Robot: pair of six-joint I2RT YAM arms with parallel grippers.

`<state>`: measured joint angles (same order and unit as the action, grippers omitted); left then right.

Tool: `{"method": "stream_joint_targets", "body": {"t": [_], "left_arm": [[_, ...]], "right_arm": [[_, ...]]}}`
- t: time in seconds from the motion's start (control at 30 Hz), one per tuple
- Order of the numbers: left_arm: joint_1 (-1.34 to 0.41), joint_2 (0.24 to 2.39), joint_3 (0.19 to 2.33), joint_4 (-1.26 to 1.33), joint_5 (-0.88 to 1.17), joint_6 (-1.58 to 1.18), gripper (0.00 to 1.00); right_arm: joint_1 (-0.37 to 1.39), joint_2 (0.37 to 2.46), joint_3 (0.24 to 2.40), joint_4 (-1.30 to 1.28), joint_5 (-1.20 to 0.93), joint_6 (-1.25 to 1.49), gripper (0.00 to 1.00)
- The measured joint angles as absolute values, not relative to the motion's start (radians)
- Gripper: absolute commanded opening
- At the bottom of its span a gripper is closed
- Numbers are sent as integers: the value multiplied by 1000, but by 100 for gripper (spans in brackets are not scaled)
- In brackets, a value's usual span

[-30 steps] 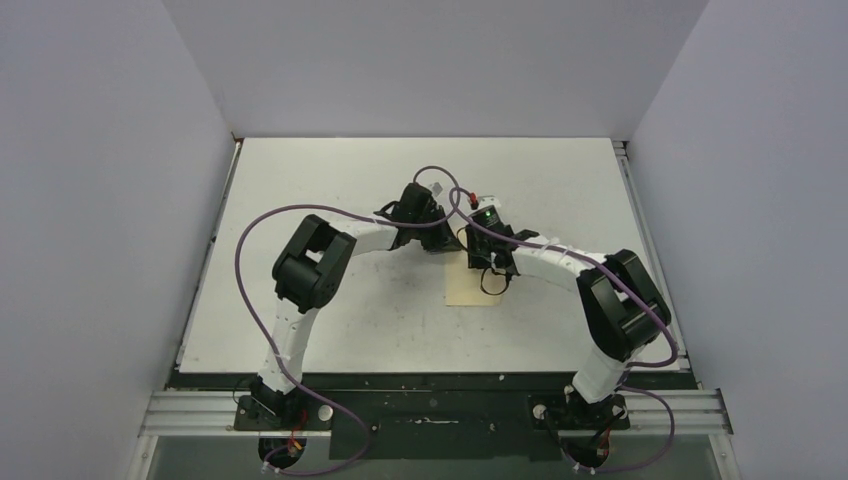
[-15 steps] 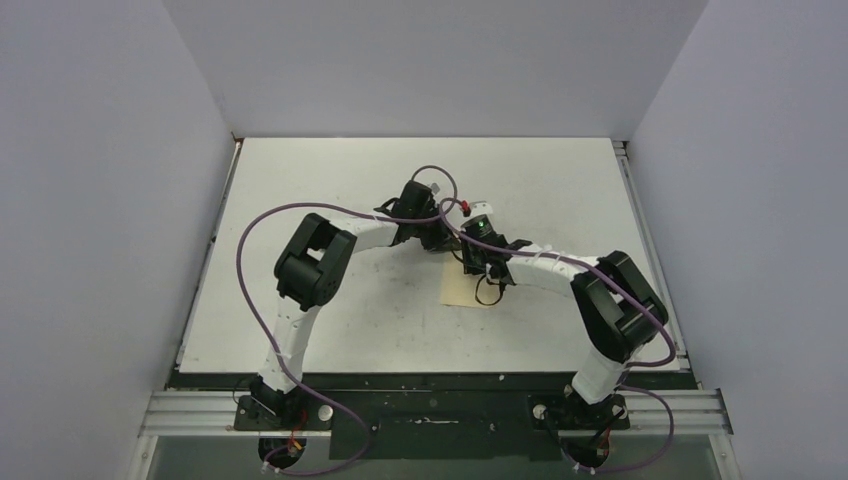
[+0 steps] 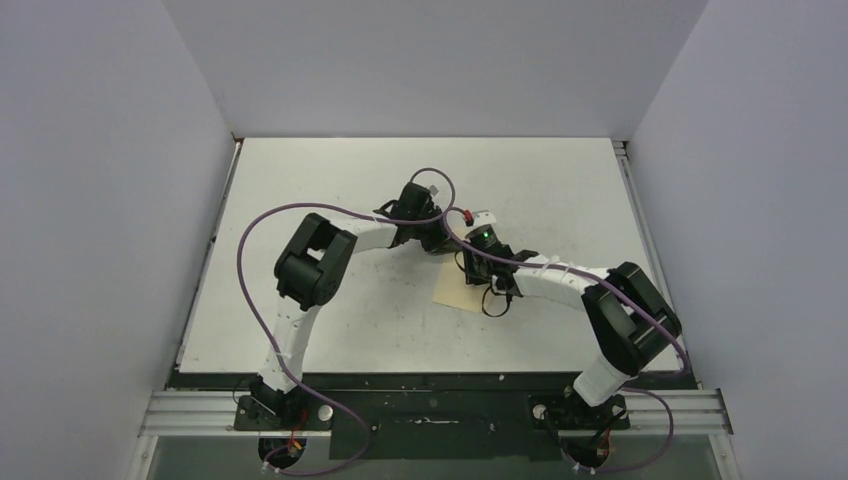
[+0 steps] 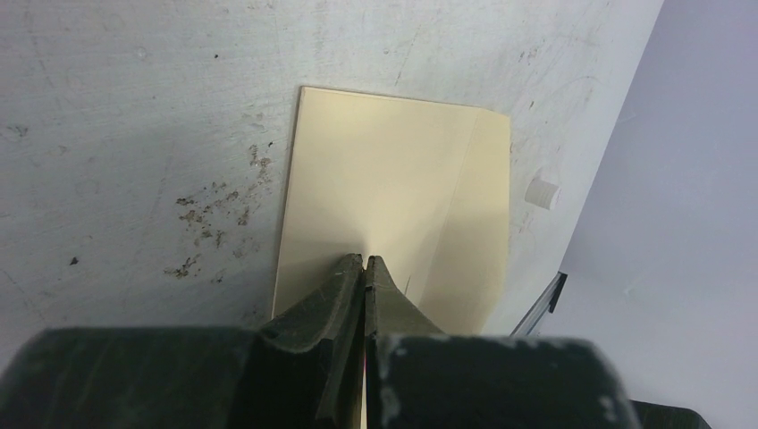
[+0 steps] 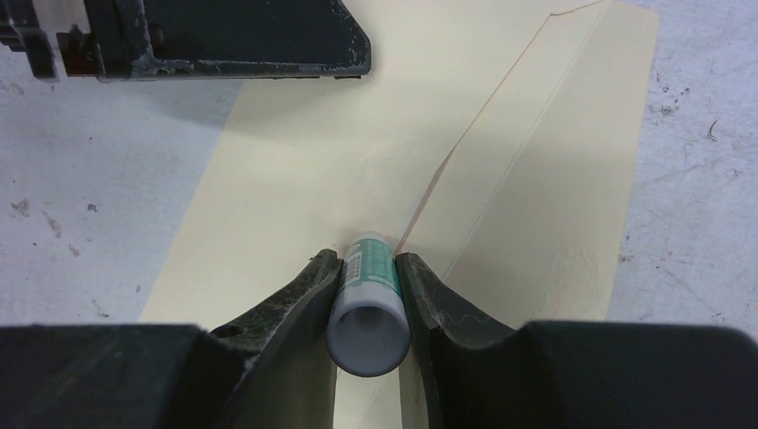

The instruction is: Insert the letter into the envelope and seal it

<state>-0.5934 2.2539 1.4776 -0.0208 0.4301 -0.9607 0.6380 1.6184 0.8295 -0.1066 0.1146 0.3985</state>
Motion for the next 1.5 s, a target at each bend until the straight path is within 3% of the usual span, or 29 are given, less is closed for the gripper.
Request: {"method": "stream_joint_targets", "body": {"t": [0.4, 1.03, 1.5], "left_arm": [[-589, 2255, 1468, 5, 452, -937, 0], [-585, 2250, 1395, 121, 487, -1030, 0], [-585, 2249, 1386, 139, 488, -1032, 0]], "right_arm": [[529, 1689, 884, -50, 46, 433, 5], [707, 1619, 799, -41, 120, 514, 5], [606, 1651, 823, -14, 72, 501, 5]]}}
